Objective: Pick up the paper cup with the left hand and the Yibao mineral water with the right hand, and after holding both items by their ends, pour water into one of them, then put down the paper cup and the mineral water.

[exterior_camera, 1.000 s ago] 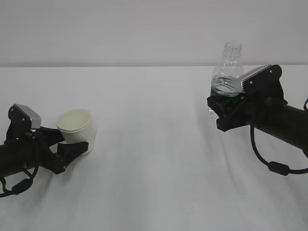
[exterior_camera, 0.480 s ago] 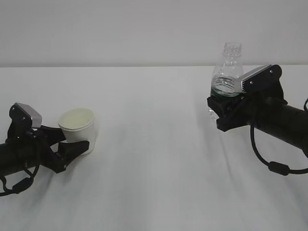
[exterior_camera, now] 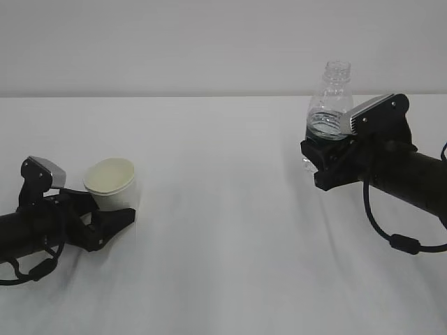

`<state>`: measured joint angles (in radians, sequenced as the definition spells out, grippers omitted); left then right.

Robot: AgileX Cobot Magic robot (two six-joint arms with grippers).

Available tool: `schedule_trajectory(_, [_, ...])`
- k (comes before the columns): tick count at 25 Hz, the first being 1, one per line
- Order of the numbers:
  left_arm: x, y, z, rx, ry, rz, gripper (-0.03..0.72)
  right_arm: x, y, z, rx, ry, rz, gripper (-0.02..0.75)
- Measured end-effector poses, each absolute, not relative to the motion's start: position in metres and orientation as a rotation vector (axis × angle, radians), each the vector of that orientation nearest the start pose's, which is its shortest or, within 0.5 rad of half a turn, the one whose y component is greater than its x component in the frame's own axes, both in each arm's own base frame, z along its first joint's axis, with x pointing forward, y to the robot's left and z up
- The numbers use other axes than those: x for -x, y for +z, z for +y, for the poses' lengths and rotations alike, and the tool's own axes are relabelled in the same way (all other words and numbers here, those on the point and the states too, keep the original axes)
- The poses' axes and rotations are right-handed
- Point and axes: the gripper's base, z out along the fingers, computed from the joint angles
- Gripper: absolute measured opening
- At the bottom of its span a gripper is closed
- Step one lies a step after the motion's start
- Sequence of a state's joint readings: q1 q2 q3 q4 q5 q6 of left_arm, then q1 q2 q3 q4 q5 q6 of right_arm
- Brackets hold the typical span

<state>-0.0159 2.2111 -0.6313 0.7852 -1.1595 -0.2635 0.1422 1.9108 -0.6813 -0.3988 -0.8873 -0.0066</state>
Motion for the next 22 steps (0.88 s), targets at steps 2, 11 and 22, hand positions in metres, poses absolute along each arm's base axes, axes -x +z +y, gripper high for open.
schedule_trajectory(2, [-0.301, 0.046, -0.071, -0.582, -0.666, 1.896, 0.605, -0.330, 0.132, 0.075, 0.581, 0.199, 1.763, 0.452])
schedule_trajectory(11, [-0.302, 0.046, -0.082, -0.595, -0.664, 1.885, 0.606, -0.330, 0.132, 0.075, 0.581, 0.199, 1.763, 0.452])
schedule_trajectory(22, [-0.311, 0.049, -0.081, -0.598, -0.626, 1.856, 0.605, -0.330, 0.132, 0.075, 0.581, 0.199, 1.763, 0.452])
